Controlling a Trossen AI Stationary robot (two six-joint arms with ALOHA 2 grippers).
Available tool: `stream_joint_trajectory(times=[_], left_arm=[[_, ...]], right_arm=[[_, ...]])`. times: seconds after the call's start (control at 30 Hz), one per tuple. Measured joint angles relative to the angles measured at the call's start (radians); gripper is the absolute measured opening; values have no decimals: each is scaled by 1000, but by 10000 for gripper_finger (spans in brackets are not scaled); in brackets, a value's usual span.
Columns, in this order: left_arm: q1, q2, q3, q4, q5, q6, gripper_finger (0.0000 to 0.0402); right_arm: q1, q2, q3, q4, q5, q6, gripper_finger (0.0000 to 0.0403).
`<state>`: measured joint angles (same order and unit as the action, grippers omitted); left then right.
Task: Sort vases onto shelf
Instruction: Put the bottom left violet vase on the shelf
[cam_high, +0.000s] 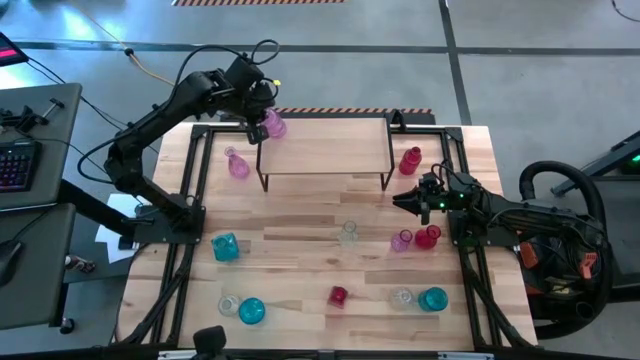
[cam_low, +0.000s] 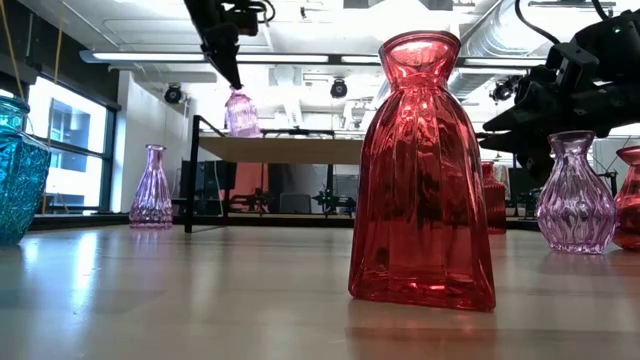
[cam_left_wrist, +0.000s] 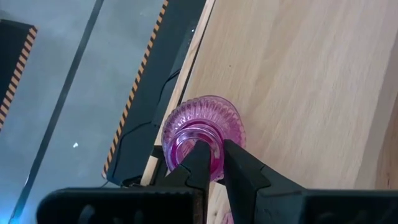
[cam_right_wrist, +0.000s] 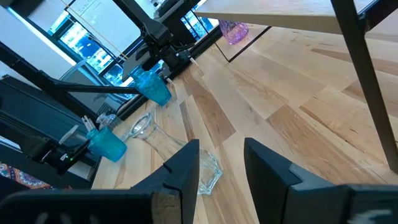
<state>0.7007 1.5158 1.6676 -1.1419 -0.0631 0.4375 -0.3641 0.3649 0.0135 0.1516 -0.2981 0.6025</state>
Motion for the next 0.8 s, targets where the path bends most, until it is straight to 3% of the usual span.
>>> stream_joint_trajectory(times=[0.8], left_arm=[[7,2,-1,42,0,19,45]], right_arm=[[0,0,0,0,0,0,108]])
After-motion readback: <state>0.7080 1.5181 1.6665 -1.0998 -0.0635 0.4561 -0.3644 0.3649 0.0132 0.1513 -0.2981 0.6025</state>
